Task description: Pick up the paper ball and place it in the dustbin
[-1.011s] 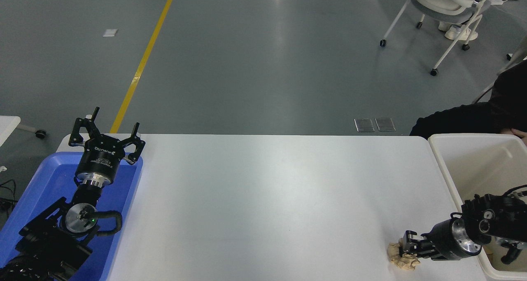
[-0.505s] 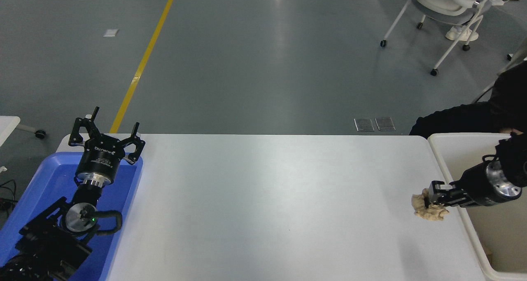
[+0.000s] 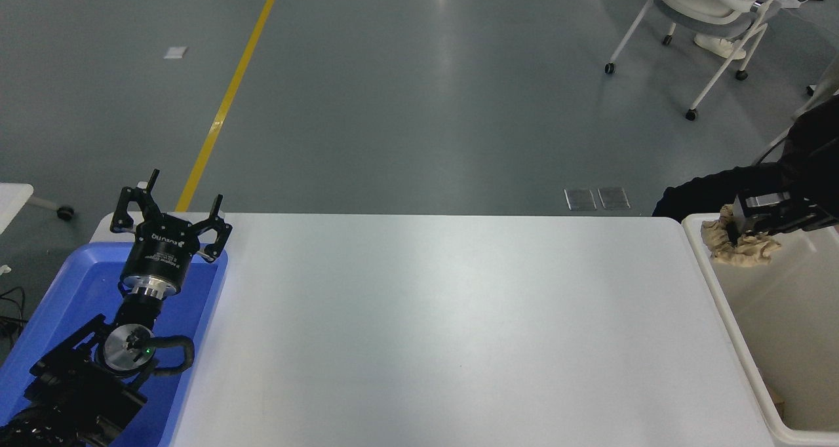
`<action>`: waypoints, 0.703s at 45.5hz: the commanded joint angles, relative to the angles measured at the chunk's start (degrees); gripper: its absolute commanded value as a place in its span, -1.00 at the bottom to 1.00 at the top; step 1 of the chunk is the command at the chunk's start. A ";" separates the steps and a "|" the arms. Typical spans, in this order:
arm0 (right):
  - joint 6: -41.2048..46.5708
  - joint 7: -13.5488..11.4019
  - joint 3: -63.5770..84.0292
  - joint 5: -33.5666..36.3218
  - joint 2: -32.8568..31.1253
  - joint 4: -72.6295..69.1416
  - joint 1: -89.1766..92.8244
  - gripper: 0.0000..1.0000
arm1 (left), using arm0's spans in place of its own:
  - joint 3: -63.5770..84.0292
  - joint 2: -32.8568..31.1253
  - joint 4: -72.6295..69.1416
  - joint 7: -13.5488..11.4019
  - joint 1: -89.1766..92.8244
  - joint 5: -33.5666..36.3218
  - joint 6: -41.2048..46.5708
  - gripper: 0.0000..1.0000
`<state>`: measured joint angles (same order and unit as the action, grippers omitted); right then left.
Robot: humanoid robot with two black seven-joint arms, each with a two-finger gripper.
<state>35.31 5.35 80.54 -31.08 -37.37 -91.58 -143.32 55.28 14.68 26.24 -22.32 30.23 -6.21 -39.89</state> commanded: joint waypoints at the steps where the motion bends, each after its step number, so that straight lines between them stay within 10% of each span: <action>1: 0.90 -0.43 3.91 1.02 1.86 -0.18 -4.77 -1.00 | 0.00 0.00 -0.05 -0.09 -0.08 -0.03 0.08 1.00; 17: -2.70 0.10 -0.02 -13.83 -16.49 30.39 14.63 -1.00 | 0.00 0.00 0.03 -0.27 -0.08 -0.11 0.08 1.00; 32: -17.02 -0.26 -32.27 -12.35 -20.64 50.79 60.15 -1.00 | 0.00 0.00 -0.05 -0.27 -0.08 -0.11 0.16 1.00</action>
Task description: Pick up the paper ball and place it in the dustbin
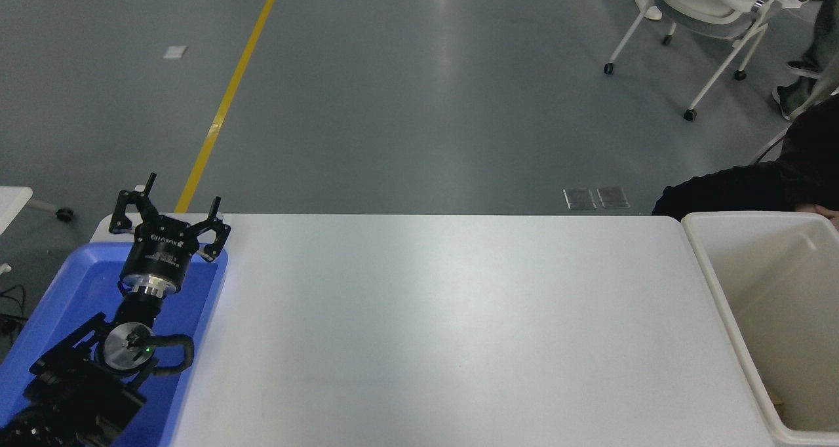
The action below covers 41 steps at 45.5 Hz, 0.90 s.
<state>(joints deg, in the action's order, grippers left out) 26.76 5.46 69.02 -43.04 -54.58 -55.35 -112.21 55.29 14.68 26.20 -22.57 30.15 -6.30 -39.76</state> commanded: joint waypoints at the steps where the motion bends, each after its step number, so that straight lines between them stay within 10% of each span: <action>1: -9.35 -0.53 -23.47 0.23 -3.08 15.70 32.02 -1.00 | -0.01 0.00 0.00 -0.02 0.00 -0.03 0.03 1.00; 21: -21.13 -1.15 -49.25 22.55 18.01 36.28 69.75 -1.00 | -0.01 0.00 0.00 -0.02 0.09 -0.02 0.03 1.00; 41: -24.48 -1.24 -49.34 23.97 22.85 37.16 73.27 -1.00 | -0.01 0.00 0.00 -0.02 0.09 -0.02 0.03 1.00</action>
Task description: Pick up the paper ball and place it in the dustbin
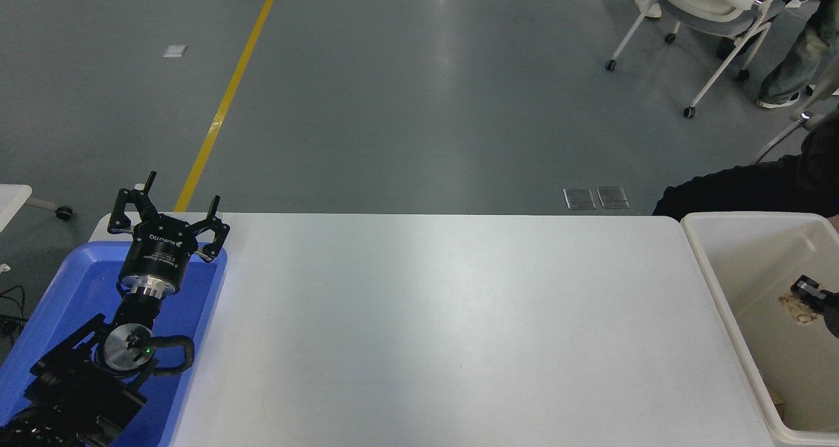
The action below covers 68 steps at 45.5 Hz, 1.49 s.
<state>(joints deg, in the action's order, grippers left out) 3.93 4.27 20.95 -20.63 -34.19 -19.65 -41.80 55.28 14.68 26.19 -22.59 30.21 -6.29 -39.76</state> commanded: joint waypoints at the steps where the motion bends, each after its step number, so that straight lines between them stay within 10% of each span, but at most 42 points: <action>1: -1.65 0.03 -1.26 1.56 2.46 1.63 2.86 -1.00 | 0.01 0.00 0.00 0.00 0.03 0.04 -0.05 1.00; 3: -1.65 0.03 -1.26 1.56 2.46 1.98 2.86 -0.75 | 0.01 0.00 0.00 0.00 0.03 0.04 0.04 1.00; 6: -1.47 0.21 -1.35 1.56 2.38 2.60 2.78 0.99 | 0.01 0.00 0.00 0.00 0.03 -0.04 -0.05 1.00; 28: 0.02 0.38 -0.73 -0.37 -0.96 0.41 -1.70 1.00 | 0.01 0.00 0.00 0.00 0.03 0.04 0.04 1.00; 46: 13.46 -0.23 32.73 -12.60 -14.85 -43.53 -48.61 1.00 | -0.08 0.00 0.09 0.26 0.11 0.13 -0.14 1.00; 68: 37.11 -0.23 46.82 10.78 17.04 -69.56 -91.00 1.00 | 0.01 0.00 0.00 0.00 -0.06 -0.04 0.04 1.00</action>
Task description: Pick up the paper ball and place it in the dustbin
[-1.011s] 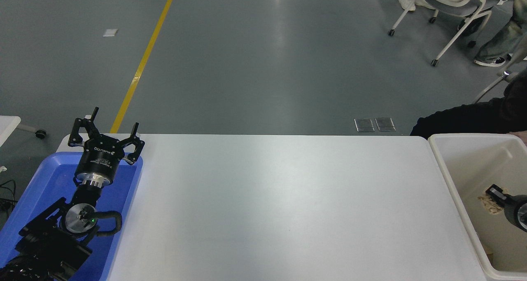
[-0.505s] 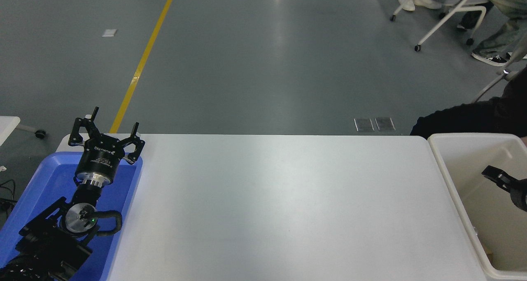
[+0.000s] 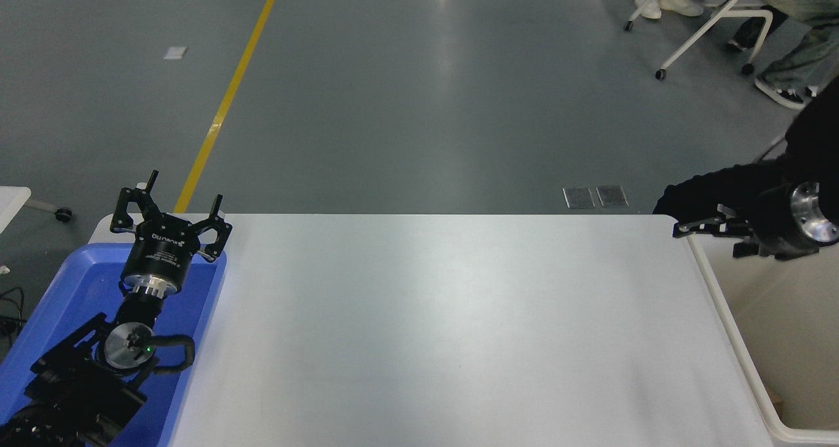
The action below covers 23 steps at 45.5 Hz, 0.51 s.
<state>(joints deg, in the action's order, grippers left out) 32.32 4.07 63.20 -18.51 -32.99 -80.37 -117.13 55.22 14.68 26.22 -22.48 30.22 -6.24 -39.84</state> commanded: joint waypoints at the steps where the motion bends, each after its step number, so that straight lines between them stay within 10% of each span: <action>1: 9.16 -0.03 4.30 9.45 17.41 -8.84 -16.19 1.00 | 0.07 -0.01 -0.03 -0.11 -0.07 -0.09 0.12 1.00; 23: 12.07 -0.03 1.13 26.06 32.99 -9.80 -24.54 1.00 | 0.15 -0.01 -0.03 -0.20 -0.07 -0.09 0.21 1.00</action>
<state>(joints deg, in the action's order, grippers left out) 43.05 4.05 64.89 0.35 -5.79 -89.13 -137.43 55.28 14.67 26.19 -22.62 30.15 -6.31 -39.72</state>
